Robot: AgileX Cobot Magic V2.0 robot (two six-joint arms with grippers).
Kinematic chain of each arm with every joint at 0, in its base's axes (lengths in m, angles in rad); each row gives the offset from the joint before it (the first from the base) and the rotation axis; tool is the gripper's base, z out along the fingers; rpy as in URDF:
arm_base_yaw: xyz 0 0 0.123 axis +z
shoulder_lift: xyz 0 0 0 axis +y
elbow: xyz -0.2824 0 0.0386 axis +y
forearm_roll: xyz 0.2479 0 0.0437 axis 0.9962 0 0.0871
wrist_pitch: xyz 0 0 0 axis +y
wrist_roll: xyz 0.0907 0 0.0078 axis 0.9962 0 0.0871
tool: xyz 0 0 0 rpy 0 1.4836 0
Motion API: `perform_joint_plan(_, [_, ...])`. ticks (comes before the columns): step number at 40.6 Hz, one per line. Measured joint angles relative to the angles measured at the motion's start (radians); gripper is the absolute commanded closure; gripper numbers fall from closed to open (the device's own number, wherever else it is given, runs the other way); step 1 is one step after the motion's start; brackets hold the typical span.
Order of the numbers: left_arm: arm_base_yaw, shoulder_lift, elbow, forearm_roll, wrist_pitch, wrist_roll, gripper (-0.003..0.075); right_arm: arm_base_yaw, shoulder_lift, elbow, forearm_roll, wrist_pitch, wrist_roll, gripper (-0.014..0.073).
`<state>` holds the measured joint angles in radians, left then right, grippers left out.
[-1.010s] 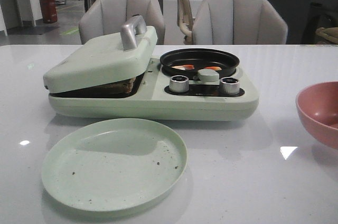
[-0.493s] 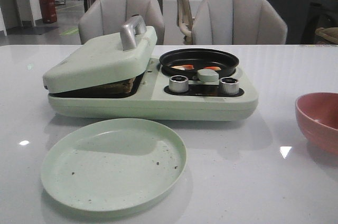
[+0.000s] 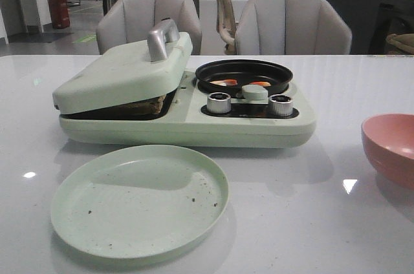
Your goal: Make breakfast with bread and shrimp
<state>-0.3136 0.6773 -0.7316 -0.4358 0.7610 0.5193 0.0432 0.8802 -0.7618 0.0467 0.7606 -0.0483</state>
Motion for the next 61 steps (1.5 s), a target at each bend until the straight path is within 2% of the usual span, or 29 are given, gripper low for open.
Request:
perform_joint_plan(12, [0.0, 0.0, 0.0, 0.0, 0.0, 0.0, 0.062, 0.0, -0.173, 0.13, 0.0, 0.042, 0.0, 0.0162])
perform_joint_plan(15, [0.0, 0.0, 0.0, 0.015, 0.0, -0.024, 0.062, 0.0, -0.176, 0.14, 0.0, 0.044, 0.009, 0.0216])
perform_joint_plan(24, [0.0, 0.0, 0.007, 0.181, 0.0, -0.255, 0.062, 0.0, -0.176, 0.149, -0.025, 0.046, 0.026, 0.0417])
perform_joint_plan(32, [0.0, 0.0, 0.037, 0.211, -0.002, -0.305, 0.062, 0.0, -0.177, 0.149, -0.027, 0.047, 0.028, 0.0561])
perform_joint_plan(46, [0.0, 0.0, 0.049, 0.231, -0.002, -0.313, 0.0619, 0.0, -0.177, 0.149, -0.027, 0.047, 0.03, 0.0558])
perform_joint_plan(54, [0.0, 0.0, 0.051, 0.341, -0.006, -0.423, 0.0619, 0.0, -0.177, 0.149, -0.027, 0.047, 0.03, 0.0558])
perform_joint_plan(61, [0.0, 0.0, 0.051, 0.352, 0.007, -0.44, 0.0619, 0.0, -0.177, 0.149, -0.027, 0.047, 0.03, 0.0558])
